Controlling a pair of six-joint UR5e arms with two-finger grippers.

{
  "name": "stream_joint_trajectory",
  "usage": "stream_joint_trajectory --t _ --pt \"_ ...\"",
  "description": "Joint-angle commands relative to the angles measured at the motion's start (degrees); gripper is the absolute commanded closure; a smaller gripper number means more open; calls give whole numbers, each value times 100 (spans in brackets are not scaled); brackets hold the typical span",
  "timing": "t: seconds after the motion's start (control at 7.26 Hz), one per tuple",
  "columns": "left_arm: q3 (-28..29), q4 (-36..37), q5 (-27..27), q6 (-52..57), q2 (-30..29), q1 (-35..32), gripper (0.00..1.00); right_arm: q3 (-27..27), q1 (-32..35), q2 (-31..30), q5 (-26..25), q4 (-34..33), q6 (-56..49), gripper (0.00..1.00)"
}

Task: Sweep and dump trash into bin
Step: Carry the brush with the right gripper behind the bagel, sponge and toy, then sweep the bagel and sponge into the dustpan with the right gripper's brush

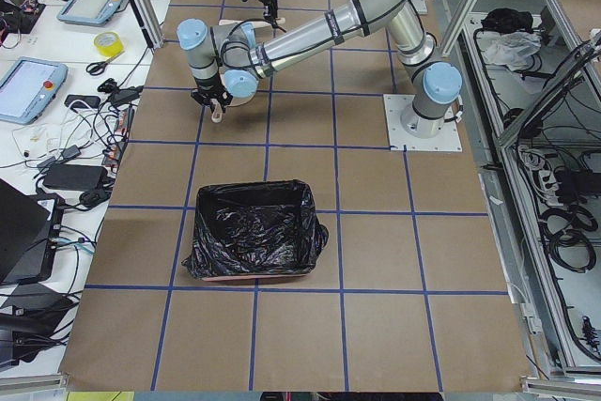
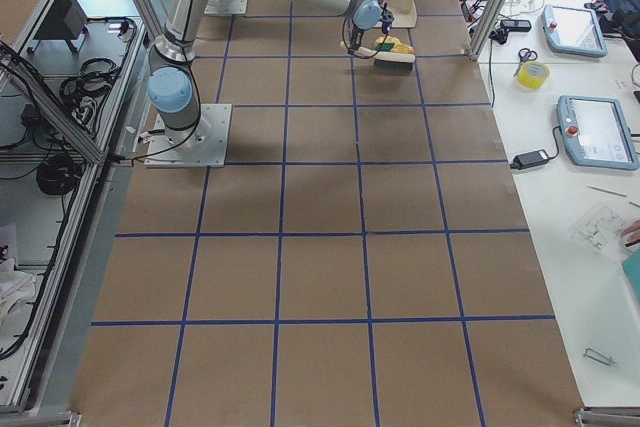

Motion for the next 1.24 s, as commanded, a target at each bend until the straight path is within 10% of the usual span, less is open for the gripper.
stream_joint_trajectory --t 0.0,1.1 --pt "-1 0 9 7 0 -10 70 -435 346 274 18 -24 439 100" --pt "-1 0 -9 7 0 -27 70 -1033 1383 731 201 -542 1652 100"
